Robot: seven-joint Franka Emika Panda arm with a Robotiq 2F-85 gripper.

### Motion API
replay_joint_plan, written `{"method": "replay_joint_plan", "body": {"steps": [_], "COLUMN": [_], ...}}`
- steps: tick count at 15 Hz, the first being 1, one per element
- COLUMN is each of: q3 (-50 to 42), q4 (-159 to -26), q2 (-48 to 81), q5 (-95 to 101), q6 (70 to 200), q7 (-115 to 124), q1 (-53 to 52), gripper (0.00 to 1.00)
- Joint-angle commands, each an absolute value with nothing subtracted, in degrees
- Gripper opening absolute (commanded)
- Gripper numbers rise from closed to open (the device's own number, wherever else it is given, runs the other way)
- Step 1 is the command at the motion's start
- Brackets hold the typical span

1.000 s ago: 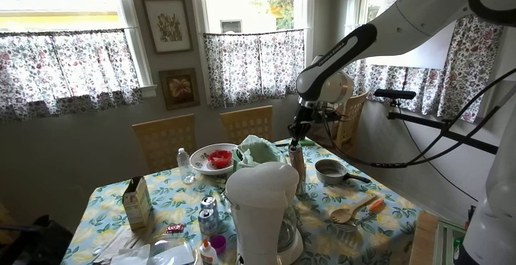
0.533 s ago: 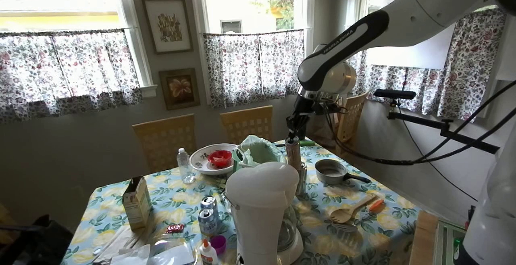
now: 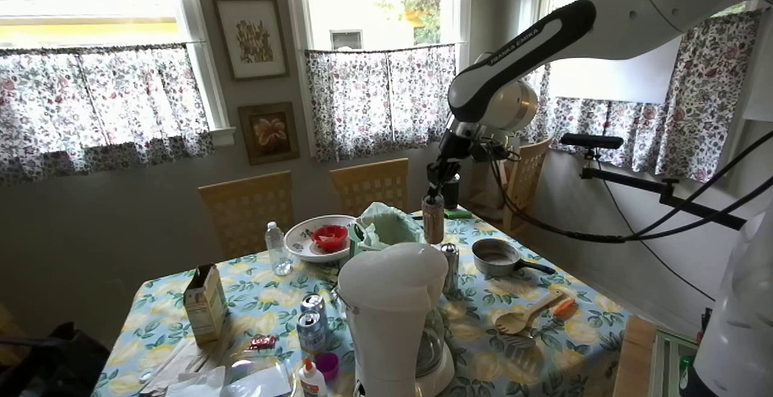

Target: Put both cans into the bin

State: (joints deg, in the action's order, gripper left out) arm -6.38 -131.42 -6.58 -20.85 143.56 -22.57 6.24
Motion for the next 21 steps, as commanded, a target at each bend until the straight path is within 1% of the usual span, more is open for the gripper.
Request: {"method": "replay_joint_plan", "body": {"steps": [1,8,10,15,21], "q3": [-8.10,-8.01,-7.90,-6.55,-3.89], "q4": [-129.24,-123.59,-121.65,-117.85,-113.68], "q2": [-6.87,-3.99,-1.97,4.11,11.58], "q5": [-25.04,-30.36,-32.26,-34.09,-35.82], "q6": [141.52,140.89,139.02,136.90,137.26], "q7": [-26.90,-32.06,-33.97,-35.17,-37.34], "q1": [4.51,2.48,2.03,3.29,6.01], "gripper": [0.00,0.00,0.00,0.00,0.00]}}
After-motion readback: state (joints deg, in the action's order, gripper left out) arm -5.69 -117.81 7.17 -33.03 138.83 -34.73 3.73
